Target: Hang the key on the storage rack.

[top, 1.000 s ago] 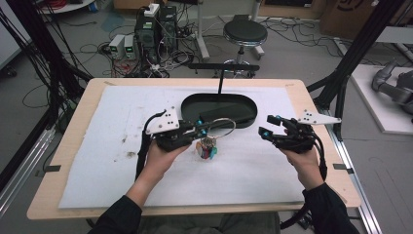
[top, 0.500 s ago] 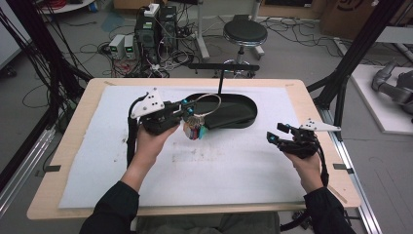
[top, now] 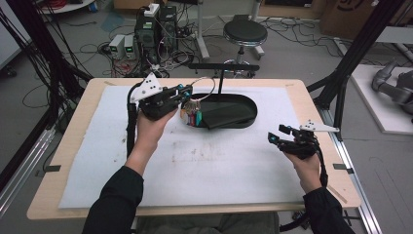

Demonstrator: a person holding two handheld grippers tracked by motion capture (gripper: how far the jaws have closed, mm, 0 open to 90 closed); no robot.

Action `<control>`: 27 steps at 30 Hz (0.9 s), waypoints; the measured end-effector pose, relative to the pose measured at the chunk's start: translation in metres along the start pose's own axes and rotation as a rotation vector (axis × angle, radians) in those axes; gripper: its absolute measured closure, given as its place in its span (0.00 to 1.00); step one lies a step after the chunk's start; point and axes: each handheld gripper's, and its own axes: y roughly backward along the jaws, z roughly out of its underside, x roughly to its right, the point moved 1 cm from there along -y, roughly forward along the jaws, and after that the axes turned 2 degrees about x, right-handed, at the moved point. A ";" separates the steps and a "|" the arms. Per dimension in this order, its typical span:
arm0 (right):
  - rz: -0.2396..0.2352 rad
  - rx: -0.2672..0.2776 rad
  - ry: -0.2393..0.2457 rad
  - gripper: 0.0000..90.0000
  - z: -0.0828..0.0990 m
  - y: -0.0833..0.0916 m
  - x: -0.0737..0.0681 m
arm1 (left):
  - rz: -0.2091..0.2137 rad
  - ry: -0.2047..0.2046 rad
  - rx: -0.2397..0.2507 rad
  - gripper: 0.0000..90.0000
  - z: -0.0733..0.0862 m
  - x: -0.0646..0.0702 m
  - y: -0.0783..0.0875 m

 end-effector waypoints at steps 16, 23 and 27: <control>0.012 0.012 -0.009 0.36 0.000 0.002 0.003 | -0.088 0.025 -0.007 0.96 0.006 -0.024 -0.015; 0.015 0.017 -0.014 0.36 0.000 0.003 0.005 | -0.120 0.056 0.001 0.96 0.013 -0.033 -0.020; 0.015 0.018 -0.021 0.36 0.000 0.003 0.005 | -0.126 0.063 -0.016 0.96 0.015 -0.038 -0.024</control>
